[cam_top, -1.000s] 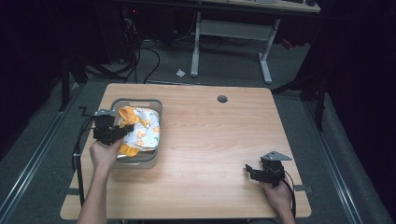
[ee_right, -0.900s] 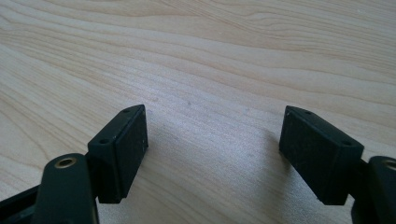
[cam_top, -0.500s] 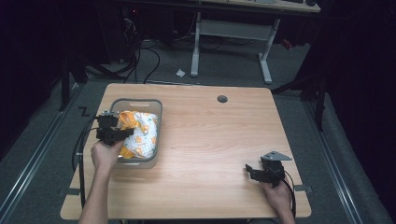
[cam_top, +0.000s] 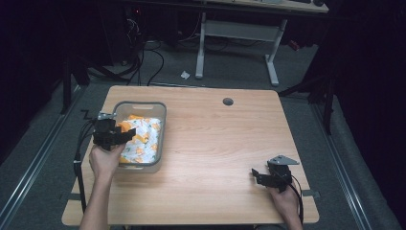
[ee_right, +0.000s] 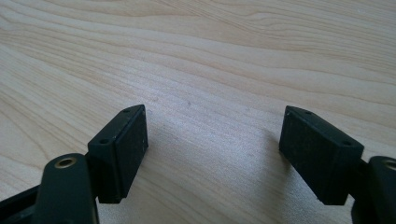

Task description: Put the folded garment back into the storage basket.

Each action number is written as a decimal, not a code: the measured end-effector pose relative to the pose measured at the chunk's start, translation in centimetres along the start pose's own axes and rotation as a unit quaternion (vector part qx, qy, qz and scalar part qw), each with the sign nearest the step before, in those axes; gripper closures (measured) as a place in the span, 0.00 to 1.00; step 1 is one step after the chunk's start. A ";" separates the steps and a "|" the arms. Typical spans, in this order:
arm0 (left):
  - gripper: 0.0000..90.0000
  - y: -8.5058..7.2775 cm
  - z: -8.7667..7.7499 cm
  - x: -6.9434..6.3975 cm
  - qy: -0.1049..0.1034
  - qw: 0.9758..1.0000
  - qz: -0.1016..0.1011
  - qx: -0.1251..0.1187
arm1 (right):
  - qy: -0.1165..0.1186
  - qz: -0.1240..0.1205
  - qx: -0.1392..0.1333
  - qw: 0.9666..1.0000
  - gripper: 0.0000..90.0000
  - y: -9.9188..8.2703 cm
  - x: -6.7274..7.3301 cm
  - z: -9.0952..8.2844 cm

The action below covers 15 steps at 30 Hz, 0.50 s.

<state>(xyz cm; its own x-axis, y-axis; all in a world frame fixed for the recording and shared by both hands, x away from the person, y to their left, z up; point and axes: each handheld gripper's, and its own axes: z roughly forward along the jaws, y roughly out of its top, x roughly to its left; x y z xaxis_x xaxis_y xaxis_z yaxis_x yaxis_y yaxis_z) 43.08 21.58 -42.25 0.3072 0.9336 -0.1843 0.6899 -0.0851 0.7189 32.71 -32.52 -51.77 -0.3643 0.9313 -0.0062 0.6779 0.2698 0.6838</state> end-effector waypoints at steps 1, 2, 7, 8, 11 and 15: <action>0.43 0.1 -0.3 -0.2 0.002 1.000 0.005 -0.004 | 0.000 0.000 0.000 1.000 0.27 0.0 0.0 0.0; 0.43 0.1 -0.3 -0.2 0.002 1.000 0.005 -0.004 | 0.000 0.000 0.000 1.000 0.27 0.0 0.0 0.0; 0.42 0.4 -1.6 -1.8 -0.011 0.999 0.028 -0.035 | 0.000 0.000 0.000 1.000 0.27 0.0 0.0 0.0; 0.42 0.4 -1.7 -2.2 -0.014 0.999 0.031 -0.039 | 0.000 -0.001 0.000 1.000 0.27 0.0 0.0 0.0; 0.41 0.5 -1.9 -3.4 -0.026 0.998 0.045 -0.048 | 0.000 0.000 0.000 1.000 0.27 0.0 0.0 0.0; 0.41 0.4 -2.2 -5.0 -0.042 0.995 0.061 -0.060 | 0.000 0.000 0.000 1.000 0.27 0.0 0.0 0.0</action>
<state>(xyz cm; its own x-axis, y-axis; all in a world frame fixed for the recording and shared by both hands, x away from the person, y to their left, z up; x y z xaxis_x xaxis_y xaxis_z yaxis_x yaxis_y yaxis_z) 40.36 17.69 -39.57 0.4409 0.8861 -0.1429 0.5632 -0.1491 0.8128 32.71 -32.53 -51.76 -0.3651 0.9310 -0.0064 0.6778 0.2705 0.6837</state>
